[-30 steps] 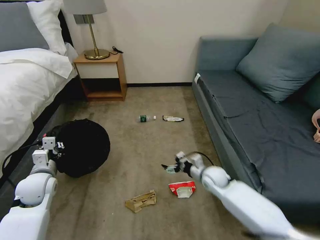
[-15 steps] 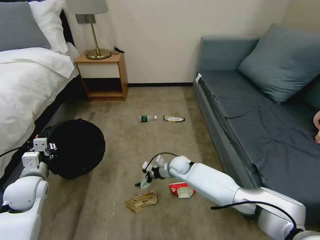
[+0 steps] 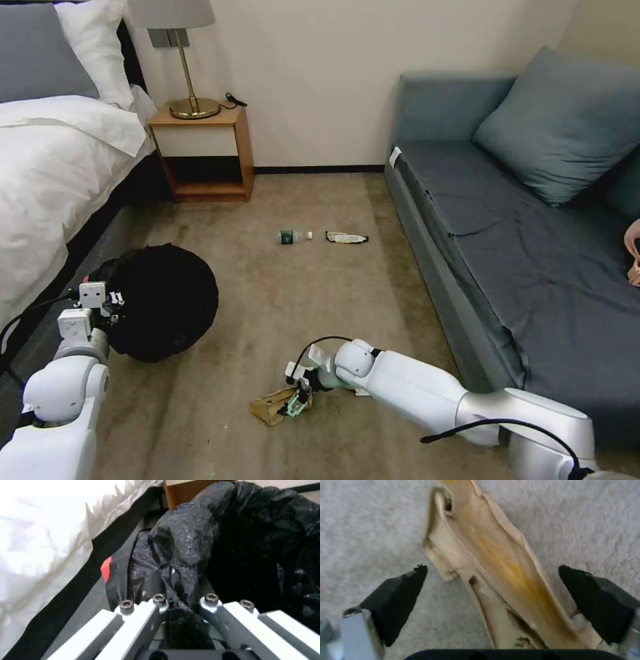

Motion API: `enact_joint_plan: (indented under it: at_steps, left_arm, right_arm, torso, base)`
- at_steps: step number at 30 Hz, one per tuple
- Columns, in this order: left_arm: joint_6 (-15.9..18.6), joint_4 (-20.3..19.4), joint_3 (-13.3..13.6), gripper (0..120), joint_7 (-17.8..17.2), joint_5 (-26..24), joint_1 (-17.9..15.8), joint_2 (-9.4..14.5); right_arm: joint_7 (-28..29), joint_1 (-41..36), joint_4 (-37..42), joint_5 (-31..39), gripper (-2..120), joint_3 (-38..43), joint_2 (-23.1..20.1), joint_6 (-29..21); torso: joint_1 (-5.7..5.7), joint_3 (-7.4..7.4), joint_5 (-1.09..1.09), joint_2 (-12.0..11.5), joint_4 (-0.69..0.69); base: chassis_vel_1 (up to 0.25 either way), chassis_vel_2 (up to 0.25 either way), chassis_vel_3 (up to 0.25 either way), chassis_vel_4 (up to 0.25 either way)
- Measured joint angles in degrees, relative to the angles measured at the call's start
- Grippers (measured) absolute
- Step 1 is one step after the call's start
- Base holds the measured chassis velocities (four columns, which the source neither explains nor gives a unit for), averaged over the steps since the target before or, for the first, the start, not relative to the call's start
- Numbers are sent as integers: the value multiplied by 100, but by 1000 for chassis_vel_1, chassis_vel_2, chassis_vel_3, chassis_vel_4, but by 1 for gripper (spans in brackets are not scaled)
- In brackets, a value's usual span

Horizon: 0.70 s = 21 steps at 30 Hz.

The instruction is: Pick up the trash bin, then pick up the garbage on the floor and place it into the trash bin.

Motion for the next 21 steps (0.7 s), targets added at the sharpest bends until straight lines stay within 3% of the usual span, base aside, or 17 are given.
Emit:
enact_joint_plan:
  at_steps: [3,8,15,21]
  left_arm:
    - [-33,-16,4,4,-21,4,14,-16]
    - [-78,-9,-3,4,-26,4,53,-26]
    - [-124,-10,-20,4,-29,3,136,-58]
    - [-167,-6,-62,4,-16,-3,171,-73]
  right_arm:
    - [-18,-155,-481,-371,84,211,179,194]
    - [-70,-194,-642,-478,71,314,194,307]
    - [-120,-198,-727,-547,41,411,174,408]
    - [-196,-207,-872,-684,23,554,224,480]
  torso:
    - [0,0,0,0,0]
    - [0,-1,1,1,0]
    - [0,-1,1,1,0]
    - [0,-1,1,1,1]
  base:
    - [0,0,0,0]
    - [0,0,0,0]
    - [0,0,0,0]
    - [0,0,0,0]
